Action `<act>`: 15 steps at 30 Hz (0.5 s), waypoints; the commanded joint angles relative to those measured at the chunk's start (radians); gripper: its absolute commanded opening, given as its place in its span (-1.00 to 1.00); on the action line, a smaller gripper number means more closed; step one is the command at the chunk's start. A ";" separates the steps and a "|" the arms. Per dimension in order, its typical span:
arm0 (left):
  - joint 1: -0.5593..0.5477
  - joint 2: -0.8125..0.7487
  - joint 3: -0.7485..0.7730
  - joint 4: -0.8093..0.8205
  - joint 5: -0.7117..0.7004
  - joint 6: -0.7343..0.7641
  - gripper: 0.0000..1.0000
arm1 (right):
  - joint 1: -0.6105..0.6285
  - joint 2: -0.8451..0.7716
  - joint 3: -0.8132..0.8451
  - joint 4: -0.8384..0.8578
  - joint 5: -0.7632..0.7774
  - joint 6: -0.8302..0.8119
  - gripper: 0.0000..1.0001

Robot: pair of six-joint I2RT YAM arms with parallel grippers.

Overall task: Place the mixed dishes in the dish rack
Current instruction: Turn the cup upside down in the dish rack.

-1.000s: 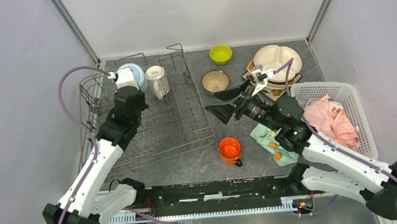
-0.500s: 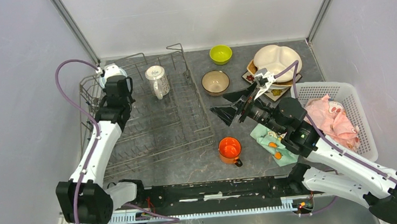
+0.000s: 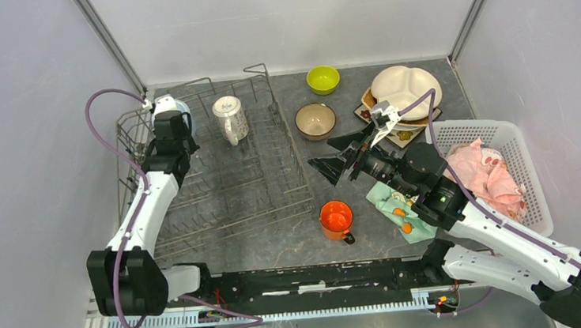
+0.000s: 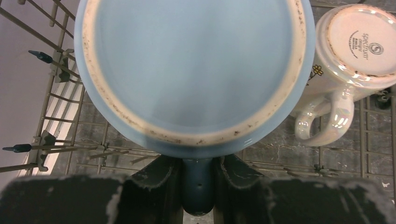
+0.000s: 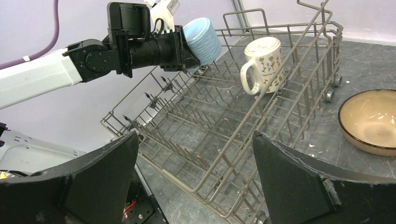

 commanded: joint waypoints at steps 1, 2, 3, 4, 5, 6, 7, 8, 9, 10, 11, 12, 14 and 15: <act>0.018 0.021 0.023 0.185 0.017 -0.061 -0.96 | 0.003 -0.015 0.041 0.020 0.015 -0.023 0.96; 0.019 0.033 0.025 0.189 0.025 -0.065 -0.95 | 0.003 -0.012 0.041 0.019 0.014 -0.023 0.96; 0.020 0.045 0.028 0.189 0.030 -0.070 -0.95 | 0.003 -0.012 0.042 0.021 0.014 -0.023 0.96; 0.020 0.057 0.033 0.190 0.035 -0.074 -0.96 | 0.003 -0.012 0.041 0.021 0.014 -0.024 0.96; 0.021 0.067 0.036 0.191 0.038 -0.080 -0.96 | 0.003 -0.011 0.040 0.023 0.016 -0.023 0.96; 0.021 0.076 0.038 0.194 0.040 -0.084 -0.96 | 0.002 -0.009 0.039 0.024 0.016 -0.022 0.96; 0.021 0.085 0.039 0.198 0.039 -0.087 -0.95 | 0.002 -0.009 0.038 0.028 0.016 -0.021 0.96; 0.022 0.094 0.042 0.201 0.037 -0.089 -0.95 | 0.002 -0.005 0.039 0.028 0.014 -0.020 0.96; 0.024 0.107 0.046 0.202 0.036 -0.091 -0.96 | 0.001 -0.004 0.040 0.028 0.012 -0.020 0.96; 0.027 0.118 0.050 0.202 0.037 -0.091 -0.96 | 0.003 -0.003 0.040 0.026 0.011 -0.022 0.96; 0.030 0.130 0.055 0.203 0.038 -0.091 -0.96 | 0.003 -0.004 0.039 0.025 0.012 -0.022 0.96; 0.032 0.142 0.060 0.204 0.039 -0.091 -0.96 | 0.002 -0.004 0.037 0.023 0.014 -0.021 0.96; 0.036 0.164 0.068 0.203 0.046 -0.093 -0.95 | 0.002 -0.006 0.036 0.020 0.017 -0.022 0.96; 0.038 0.172 0.071 0.201 0.050 -0.094 -0.95 | 0.002 -0.008 0.034 0.020 0.018 -0.022 0.96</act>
